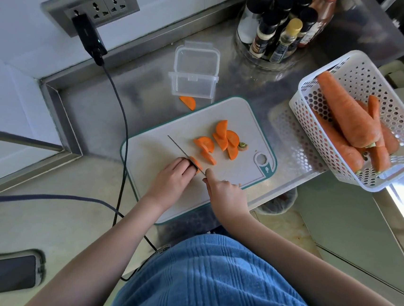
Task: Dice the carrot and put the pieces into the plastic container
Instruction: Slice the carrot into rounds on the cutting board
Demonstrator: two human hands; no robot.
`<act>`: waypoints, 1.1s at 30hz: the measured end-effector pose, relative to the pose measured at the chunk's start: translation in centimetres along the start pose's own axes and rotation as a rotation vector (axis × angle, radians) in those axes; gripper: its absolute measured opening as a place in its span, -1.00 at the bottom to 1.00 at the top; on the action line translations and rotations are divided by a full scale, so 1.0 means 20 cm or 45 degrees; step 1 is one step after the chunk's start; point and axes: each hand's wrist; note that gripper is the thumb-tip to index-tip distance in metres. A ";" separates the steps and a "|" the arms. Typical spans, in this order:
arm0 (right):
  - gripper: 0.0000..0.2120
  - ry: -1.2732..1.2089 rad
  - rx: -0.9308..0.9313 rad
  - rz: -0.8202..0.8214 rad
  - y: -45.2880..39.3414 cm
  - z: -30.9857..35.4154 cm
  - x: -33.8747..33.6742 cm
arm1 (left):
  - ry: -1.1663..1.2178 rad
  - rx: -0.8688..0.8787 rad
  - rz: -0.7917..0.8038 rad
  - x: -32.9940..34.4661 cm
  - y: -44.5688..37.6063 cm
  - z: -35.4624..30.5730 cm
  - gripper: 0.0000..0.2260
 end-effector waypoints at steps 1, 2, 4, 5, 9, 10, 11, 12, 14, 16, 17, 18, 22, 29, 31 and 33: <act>-0.82 -0.007 0.002 0.001 -0.01 0.00 0.00 | 0.005 0.006 0.001 0.00 0.00 0.00 -0.89; -0.82 -0.014 0.002 0.004 -0.01 0.00 0.01 | 0.009 0.013 -0.003 0.00 0.00 0.00 -0.91; -0.82 -0.026 0.002 0.017 -0.03 0.00 0.01 | 0.009 0.020 -0.010 -0.01 0.00 0.01 -0.97; -0.82 -0.033 0.000 0.021 -0.03 0.00 0.01 | 0.007 0.022 -0.015 -0.01 0.00 0.01 -0.98; -0.83 -0.050 -0.012 0.017 -0.05 0.00 0.01 | 0.004 0.032 -0.040 -0.01 -0.01 0.02 -0.87; -0.83 -0.051 -0.011 0.013 -0.06 0.00 0.01 | -0.001 0.026 -0.048 -0.01 -0.01 0.02 -0.88; -0.83 -0.056 -0.009 0.012 -0.06 0.00 0.01 | 0.000 0.020 -0.053 -0.01 -0.01 0.02 -0.89; -0.83 -0.064 -0.006 0.012 -0.07 0.01 0.01 | 0.007 0.017 -0.055 -0.01 -0.01 0.02 -0.90; -0.83 -0.083 -0.004 0.023 -0.08 0.01 0.01 | 0.009 0.026 -0.056 -0.01 -0.01 0.02 -0.89; -0.79 -0.102 -0.012 0.039 -0.09 0.02 -0.01 | -0.001 0.033 -0.051 -0.01 -0.01 0.03 -0.86; -0.75 -0.105 -0.012 0.054 -0.09 0.02 -0.03 | 0.001 0.031 -0.048 -0.01 -0.01 0.03 -0.84; -0.70 -0.102 -0.010 0.072 -0.09 0.03 -0.04 | 0.005 0.024 -0.048 0.00 -0.01 0.03 -0.81; -0.63 -0.094 -0.006 0.112 -0.11 0.05 -0.08 | 0.032 -0.012 -0.045 0.00 0.00 0.02 -0.75; -0.75 -0.181 0.058 0.012 -0.11 0.00 -0.08 | -0.050 -0.093 -0.009 -0.02 0.00 -0.01 -0.80; -0.75 -0.221 0.079 -0.022 -0.09 -0.05 -0.09 | -0.043 -0.111 -0.003 -0.01 0.00 0.00 -0.81; -0.70 -0.191 0.051 -0.018 -0.06 -0.09 -0.11 | -0.044 -0.120 0.019 -0.01 0.00 0.00 -0.82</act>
Point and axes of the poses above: each hand's wrist, its own y-axis away from the middle knuckle, its own x-axis out of the palm, z = x × y, and after that the axes turned 4 degrees about z, right-handed
